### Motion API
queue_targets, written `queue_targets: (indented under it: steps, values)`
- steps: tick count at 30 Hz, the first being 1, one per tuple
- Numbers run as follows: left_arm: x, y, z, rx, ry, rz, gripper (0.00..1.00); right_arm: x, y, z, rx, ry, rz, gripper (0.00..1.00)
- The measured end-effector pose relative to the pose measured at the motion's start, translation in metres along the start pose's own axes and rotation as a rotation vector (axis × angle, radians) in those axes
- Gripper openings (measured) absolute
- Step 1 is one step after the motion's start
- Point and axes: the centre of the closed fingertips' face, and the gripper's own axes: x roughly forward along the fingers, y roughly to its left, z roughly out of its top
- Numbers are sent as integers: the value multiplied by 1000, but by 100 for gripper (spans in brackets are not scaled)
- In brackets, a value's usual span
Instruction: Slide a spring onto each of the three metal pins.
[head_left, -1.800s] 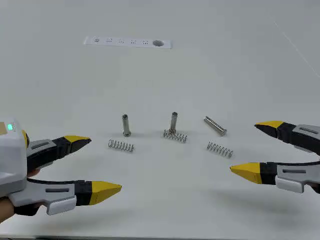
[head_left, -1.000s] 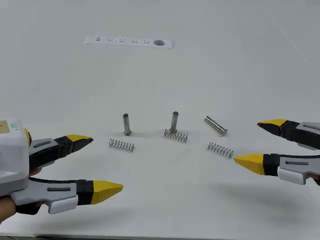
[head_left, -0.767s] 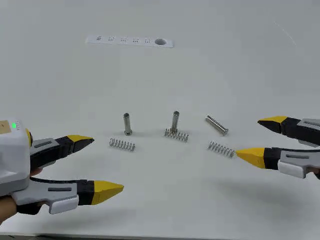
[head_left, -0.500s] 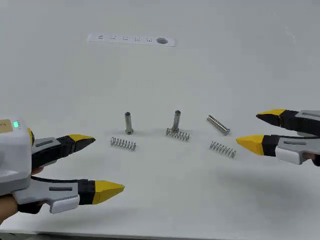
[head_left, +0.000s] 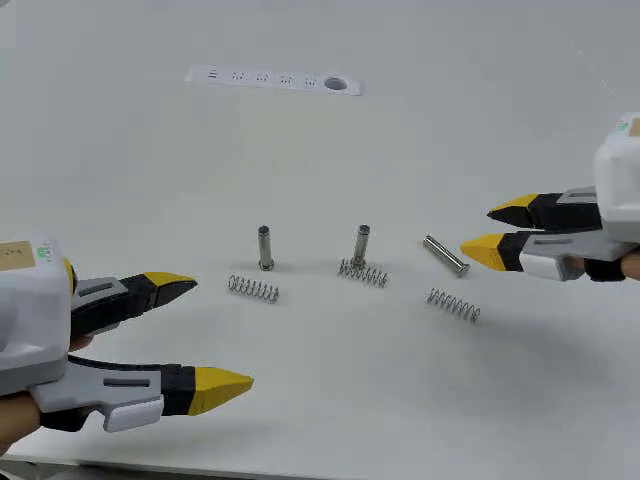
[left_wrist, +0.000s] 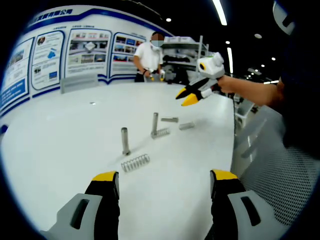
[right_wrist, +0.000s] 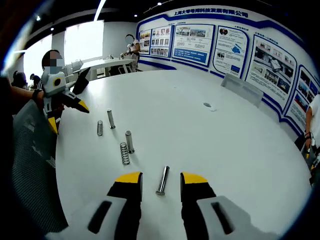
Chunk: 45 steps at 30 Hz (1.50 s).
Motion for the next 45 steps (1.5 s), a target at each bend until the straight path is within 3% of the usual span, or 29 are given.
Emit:
queue_targets:
  steps: [18, 23, 33, 45]
  values:
    - [1, -1, -2, 4, 9, -6, 75, 42, -10, -4, 14, 151, 3, 20]
    - [1, -1, -2, 3, 8, -5, 75, 52, -10, -12, 30, 214, 4, 17]
    - [2, -1, -2, 4, 7, -5, 75, 62, -10, -23, 55, 291, 15, 14]
    - [2, -1, -2, 1, 7, -7, 75, 69, -8, -30, 89, 344, 28, 11]
